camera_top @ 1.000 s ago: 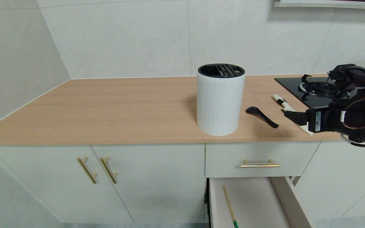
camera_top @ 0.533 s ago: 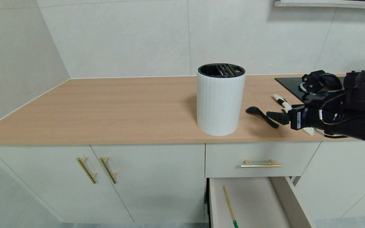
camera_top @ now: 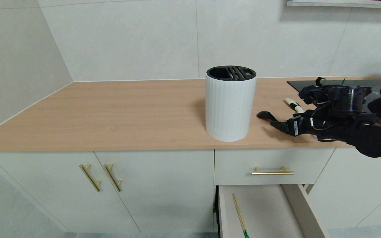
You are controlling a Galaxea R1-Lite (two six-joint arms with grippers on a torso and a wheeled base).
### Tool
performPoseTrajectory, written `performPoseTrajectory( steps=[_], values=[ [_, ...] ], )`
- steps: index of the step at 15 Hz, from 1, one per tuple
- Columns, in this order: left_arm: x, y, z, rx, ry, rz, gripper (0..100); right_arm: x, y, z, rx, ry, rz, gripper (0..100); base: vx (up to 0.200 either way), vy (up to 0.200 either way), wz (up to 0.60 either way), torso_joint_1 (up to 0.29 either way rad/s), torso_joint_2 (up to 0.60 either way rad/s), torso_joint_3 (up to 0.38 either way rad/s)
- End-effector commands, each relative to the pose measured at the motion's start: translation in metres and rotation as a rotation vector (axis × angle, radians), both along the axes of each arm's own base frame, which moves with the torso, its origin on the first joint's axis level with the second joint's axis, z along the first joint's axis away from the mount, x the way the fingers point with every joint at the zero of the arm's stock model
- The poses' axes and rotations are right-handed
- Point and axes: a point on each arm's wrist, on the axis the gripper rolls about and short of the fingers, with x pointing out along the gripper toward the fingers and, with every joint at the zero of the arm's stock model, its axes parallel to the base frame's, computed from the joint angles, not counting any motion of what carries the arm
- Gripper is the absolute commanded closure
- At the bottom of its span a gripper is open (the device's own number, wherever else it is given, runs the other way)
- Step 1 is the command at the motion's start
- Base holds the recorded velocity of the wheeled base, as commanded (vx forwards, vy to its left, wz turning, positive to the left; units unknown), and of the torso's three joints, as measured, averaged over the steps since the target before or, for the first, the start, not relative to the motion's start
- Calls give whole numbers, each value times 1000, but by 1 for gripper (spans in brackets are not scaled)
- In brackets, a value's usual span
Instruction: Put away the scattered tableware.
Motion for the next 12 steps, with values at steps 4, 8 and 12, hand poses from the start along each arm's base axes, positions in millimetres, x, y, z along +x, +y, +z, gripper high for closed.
performPoseTrajectory(
  steps=[4, 8, 12],
  values=[
    [0, 0, 0, 0, 1, 1, 0, 17, 1, -15, -11, 70, -33, 0, 0, 0, 0, 0, 0, 0],
    [0, 0, 0, 0, 1, 1, 0, 26, -5, -19, -14, 72, -62, 0, 0, 0, 0, 0, 0, 0],
    [0, 0, 0, 0, 0, 1, 0, 27, -5, -18, -5, 72, -65, 0, 0, 0, 0, 0, 0, 0]
  ],
)
